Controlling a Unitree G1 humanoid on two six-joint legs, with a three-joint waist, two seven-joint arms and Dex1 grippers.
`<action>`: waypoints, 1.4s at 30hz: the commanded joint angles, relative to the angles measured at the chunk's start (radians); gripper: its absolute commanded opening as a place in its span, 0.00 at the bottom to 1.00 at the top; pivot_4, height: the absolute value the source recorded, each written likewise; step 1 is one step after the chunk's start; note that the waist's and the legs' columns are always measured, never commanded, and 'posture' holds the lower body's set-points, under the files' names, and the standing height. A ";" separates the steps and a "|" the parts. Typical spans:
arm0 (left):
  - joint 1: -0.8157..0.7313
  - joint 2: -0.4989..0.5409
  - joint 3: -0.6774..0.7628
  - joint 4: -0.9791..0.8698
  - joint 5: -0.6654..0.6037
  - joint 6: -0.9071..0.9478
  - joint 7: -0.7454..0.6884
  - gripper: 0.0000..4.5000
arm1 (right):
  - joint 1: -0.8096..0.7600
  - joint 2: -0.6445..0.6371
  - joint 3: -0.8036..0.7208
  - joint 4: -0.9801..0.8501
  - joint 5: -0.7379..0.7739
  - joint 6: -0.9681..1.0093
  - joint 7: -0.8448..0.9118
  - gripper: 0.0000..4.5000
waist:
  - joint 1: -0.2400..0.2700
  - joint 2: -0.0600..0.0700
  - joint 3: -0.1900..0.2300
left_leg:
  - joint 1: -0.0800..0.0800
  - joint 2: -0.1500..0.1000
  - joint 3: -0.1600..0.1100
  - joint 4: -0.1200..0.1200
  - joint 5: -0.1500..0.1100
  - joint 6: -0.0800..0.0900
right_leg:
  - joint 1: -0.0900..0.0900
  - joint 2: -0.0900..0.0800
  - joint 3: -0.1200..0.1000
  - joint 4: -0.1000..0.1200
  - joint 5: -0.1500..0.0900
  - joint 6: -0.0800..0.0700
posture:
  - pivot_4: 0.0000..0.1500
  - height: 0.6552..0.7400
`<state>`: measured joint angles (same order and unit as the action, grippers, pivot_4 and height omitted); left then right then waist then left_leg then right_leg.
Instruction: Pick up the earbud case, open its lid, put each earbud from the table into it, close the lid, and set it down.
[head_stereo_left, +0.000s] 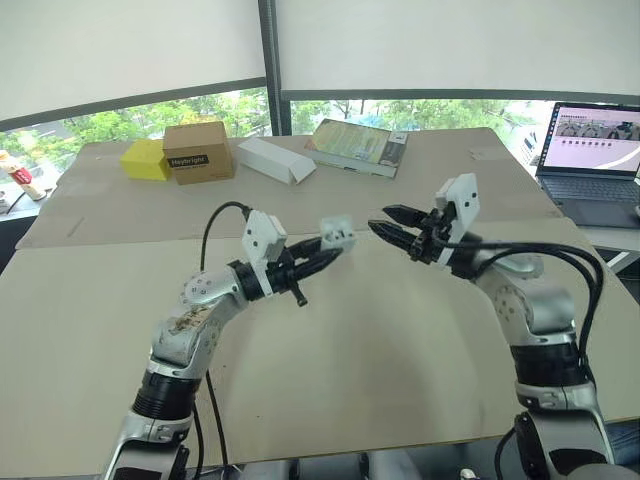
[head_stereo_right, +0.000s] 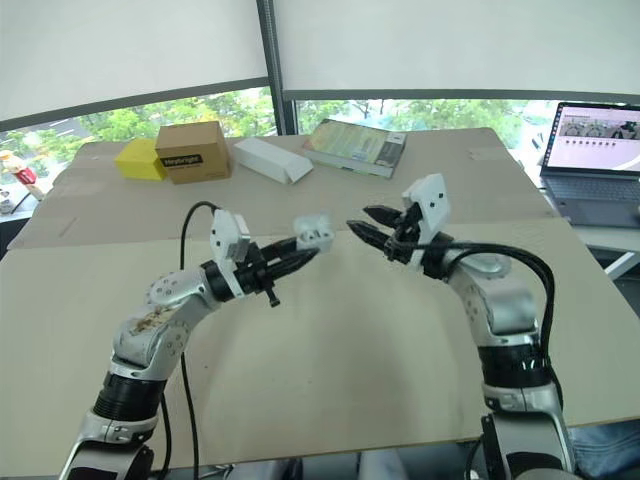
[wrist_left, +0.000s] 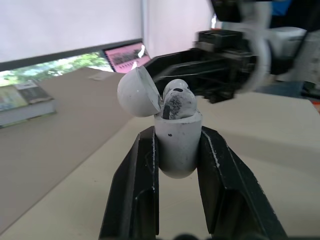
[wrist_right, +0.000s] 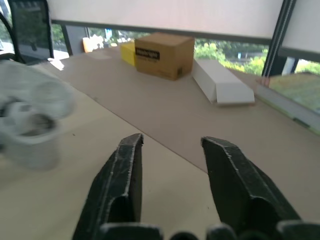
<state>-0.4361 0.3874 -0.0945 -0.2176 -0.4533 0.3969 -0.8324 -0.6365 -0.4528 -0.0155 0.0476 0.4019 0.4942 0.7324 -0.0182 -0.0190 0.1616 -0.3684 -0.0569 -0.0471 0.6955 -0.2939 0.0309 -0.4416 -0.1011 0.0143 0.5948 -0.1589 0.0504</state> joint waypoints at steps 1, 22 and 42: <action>-0.005 0.010 -0.023 -0.058 -0.022 0.021 -0.027 0.12 | -0.077 0.075 0.003 0.017 0.047 0.101 -0.044 0.13 | -0.002 0.000 0.000 | 0.000 0.001 0.000 0.000 0.000 0.000 | 0.000 0.001 0.000 0.000 0.000 0.000 | 1.00 1.00; 0.000 0.002 -0.004 -0.053 -0.058 0.130 0.032 0.12 | 0.052 -0.053 0.069 -0.267 0.196 0.295 0.161 0.00 | 0.006 0.000 0.000 | -0.001 0.000 -0.001 0.000 0.000 0.000 | 0.000 0.000 -0.001 0.000 0.000 0.000 | 1.00 1.00; 0.018 -0.385 0.448 0.089 -0.513 0.951 0.797 0.12 | 0.400 -0.164 -0.029 -0.345 0.033 -0.151 0.216 1.00 | 0.012 -0.001 0.001 | 0.001 0.000 -0.001 0.001 0.001 -0.002 | 0.002 0.000 0.000 0.000 0.000 0.000 | 1.00 1.00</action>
<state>-0.4163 0.0059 0.3331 -0.1281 -0.9467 1.3364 -0.0547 -0.2406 -0.6044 -0.0141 -0.2882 0.4347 0.3833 0.9393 -0.0064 -0.0199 0.1622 -0.3670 -0.0570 -0.0485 0.6965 -0.2929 0.0287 -0.4395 -0.1008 0.0144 0.5948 -0.1588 0.0502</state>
